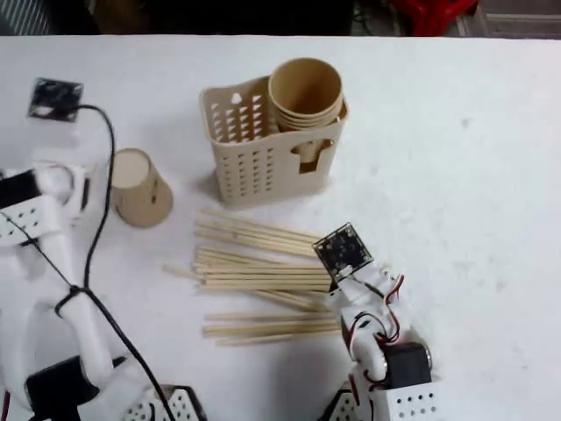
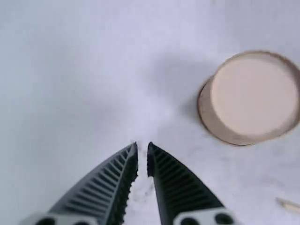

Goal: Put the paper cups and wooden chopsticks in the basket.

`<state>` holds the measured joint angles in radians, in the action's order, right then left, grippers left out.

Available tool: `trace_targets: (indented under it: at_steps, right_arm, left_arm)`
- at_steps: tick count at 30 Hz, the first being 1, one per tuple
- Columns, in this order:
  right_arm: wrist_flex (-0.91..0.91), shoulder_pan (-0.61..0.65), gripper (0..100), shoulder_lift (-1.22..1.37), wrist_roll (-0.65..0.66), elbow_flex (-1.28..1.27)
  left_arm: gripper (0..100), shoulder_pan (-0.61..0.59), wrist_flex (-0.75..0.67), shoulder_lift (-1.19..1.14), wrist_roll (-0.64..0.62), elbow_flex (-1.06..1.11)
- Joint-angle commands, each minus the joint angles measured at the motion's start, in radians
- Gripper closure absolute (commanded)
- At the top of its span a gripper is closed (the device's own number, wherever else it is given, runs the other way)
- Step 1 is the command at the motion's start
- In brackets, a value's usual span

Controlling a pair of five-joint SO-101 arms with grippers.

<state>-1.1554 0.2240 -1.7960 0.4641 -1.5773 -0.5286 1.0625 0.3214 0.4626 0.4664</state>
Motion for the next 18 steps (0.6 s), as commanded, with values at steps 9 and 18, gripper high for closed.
trace_targets:
  at_steps: [9, 18]
  right_arm:
    - [0.021, -0.002, 98.1, -0.007, 0.011, 0.003]
    - [0.021, -0.002, 98.1, -0.007, 0.011, 0.003]
  left_arm:
    - [94, 0.002, 0.112, 0.051, -0.023, -0.213]
    - [94, 0.220, 0.101, 0.042, -0.132, -0.206]
